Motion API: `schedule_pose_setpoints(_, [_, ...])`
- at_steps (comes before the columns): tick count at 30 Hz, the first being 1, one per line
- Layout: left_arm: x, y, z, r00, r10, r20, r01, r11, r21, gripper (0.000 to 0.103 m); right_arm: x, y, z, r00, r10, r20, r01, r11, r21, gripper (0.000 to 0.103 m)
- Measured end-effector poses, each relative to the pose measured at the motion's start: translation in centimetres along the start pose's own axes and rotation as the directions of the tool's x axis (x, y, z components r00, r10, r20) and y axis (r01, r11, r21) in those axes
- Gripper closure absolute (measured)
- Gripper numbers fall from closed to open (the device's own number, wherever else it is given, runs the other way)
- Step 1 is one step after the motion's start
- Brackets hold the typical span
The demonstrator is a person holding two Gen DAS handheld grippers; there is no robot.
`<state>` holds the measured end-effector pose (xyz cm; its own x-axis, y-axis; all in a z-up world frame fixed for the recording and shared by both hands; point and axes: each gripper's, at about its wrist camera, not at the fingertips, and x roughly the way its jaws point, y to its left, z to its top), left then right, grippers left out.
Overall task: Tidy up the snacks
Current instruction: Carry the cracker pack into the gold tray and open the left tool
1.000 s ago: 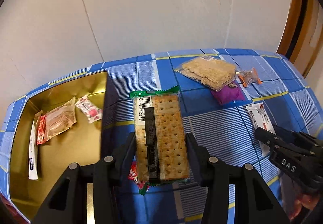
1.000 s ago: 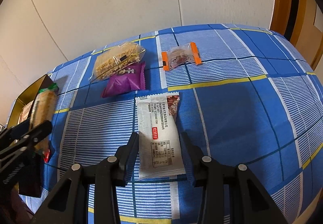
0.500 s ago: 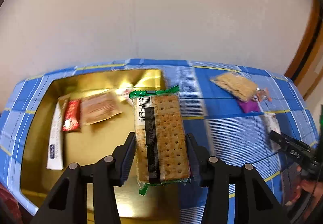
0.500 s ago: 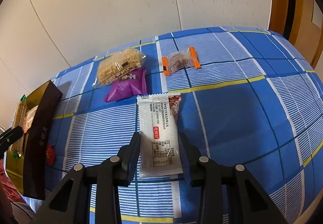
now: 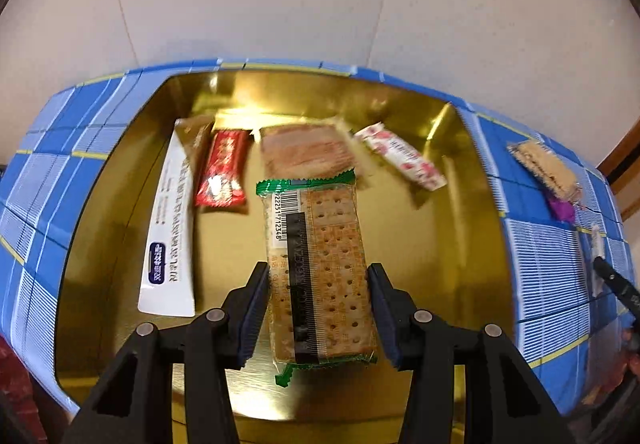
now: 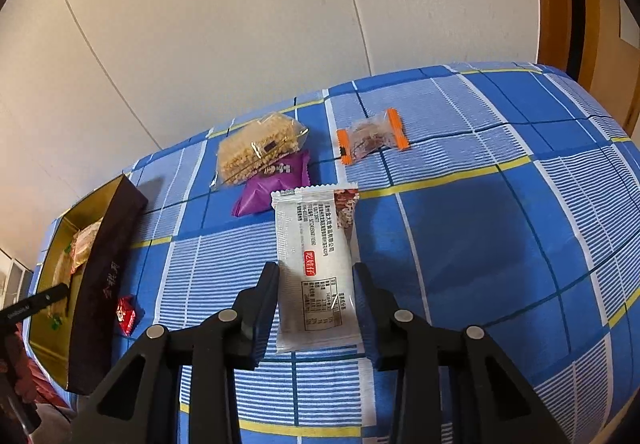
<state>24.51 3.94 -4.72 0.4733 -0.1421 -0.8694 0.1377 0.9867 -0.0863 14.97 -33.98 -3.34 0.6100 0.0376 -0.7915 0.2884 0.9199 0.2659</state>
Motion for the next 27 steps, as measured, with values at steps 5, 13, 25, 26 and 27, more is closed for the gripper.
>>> schedule_pose_setpoints(5, [1.8, 1.5, 0.2, 0.998, -0.027, -0.058, 0.028, 1.000, 0.004, 0.054, -0.3, 0.0, 0.1, 1.000, 0.001, 0.024, -0.001, 1.000, 0.006, 0.066])
schedule_pose_setpoints(13, [2.2, 4.1, 0.7, 0.999, 0.005, -0.047, -0.005, 1.000, 0.008, 0.053, -1.3, 0.1, 0.5, 0.996, 0.019, 0.086, -0.021, 1.000, 0.019, 0.066])
schedule_pose_setpoints(25, [-0.7, 3.2, -1.4, 0.977, 0.169, 0.132, -0.179, 0.982, 0.067, 0.023, -1.5, 2.1, 0.5, 0.991, 0.045, 0.126, -0.040, 0.998, -0.040, 0.066])
schedule_pose_setpoints(26, [-1.3, 3.2, -1.6, 0.973, 0.167, 0.157, -0.179, 0.982, 0.062, 0.022, -1.6, 2.5, 0.5, 0.989, 0.057, 0.133, -0.051, 0.997, -0.050, 0.066])
schedule_pose_setpoints(27, [-1.9, 3.2, -1.7, 0.969, 0.170, 0.179, -0.183, 0.982, 0.056, 0.022, -1.7, 2.9, 0.4, 0.988, 0.070, 0.140, -0.062, 0.996, -0.062, 0.066])
